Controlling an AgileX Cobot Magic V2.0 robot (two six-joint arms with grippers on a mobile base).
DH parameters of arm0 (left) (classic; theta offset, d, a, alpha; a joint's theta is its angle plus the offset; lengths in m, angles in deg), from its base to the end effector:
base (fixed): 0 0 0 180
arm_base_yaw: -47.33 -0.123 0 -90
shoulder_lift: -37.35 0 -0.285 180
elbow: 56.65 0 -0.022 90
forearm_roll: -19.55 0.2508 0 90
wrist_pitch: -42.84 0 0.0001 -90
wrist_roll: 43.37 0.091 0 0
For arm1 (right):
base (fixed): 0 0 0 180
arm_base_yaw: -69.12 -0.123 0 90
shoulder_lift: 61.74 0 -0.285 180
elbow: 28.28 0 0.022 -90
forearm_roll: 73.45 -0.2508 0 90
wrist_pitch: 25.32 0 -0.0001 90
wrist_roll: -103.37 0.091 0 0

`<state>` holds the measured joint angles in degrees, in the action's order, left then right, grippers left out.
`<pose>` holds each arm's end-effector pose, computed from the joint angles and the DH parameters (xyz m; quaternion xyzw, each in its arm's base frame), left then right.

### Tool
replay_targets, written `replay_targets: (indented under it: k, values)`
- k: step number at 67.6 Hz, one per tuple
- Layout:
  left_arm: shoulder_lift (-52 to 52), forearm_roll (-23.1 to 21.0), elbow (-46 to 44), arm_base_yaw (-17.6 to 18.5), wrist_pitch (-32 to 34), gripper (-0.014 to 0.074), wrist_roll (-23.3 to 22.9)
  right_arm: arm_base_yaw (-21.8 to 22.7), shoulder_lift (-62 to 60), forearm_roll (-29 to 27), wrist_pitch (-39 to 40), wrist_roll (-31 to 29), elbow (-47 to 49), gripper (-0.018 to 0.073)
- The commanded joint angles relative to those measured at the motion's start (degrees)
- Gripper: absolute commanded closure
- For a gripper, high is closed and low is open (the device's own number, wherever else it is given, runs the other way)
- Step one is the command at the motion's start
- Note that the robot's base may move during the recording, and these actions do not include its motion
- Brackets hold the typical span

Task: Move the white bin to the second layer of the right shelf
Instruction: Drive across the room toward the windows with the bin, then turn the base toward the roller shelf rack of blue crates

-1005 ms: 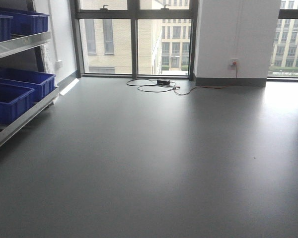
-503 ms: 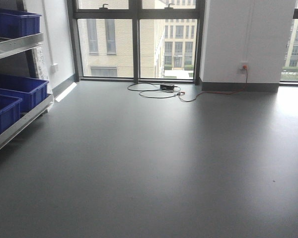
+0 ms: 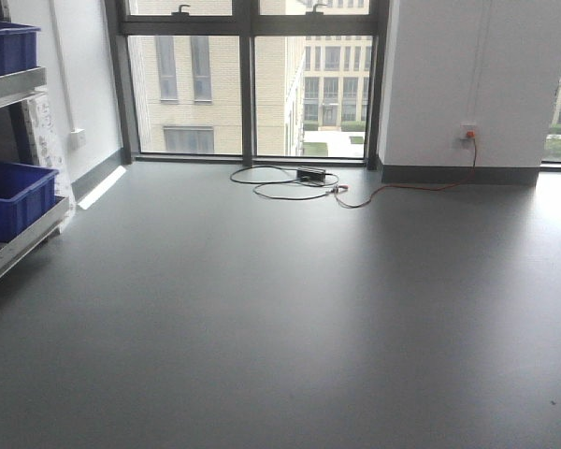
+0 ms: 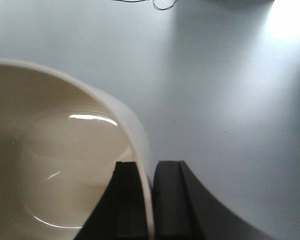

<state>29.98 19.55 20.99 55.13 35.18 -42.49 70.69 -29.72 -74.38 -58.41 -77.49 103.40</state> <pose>0.0557 -0.0076 0.1990 0.0547 0.7213 -0.0417 0.6892 0.0854 -0.0015 0.3016 0.0084 0.8359 -0.0042 0.5488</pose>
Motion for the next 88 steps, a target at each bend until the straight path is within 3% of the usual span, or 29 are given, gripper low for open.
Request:
replay_targets:
  k: [1,88]
  values:
    - [0.9,0.0,2.1,0.0,4.9,0.0512,-0.2,0.3,0.4,-0.1,5.8,0.2,1.6,0.0514]
    - [0.9,0.0,2.1,0.0,4.9,0.0512,-0.2,0.3,0.4,-0.1,5.8,0.2,1.6,0.0514]
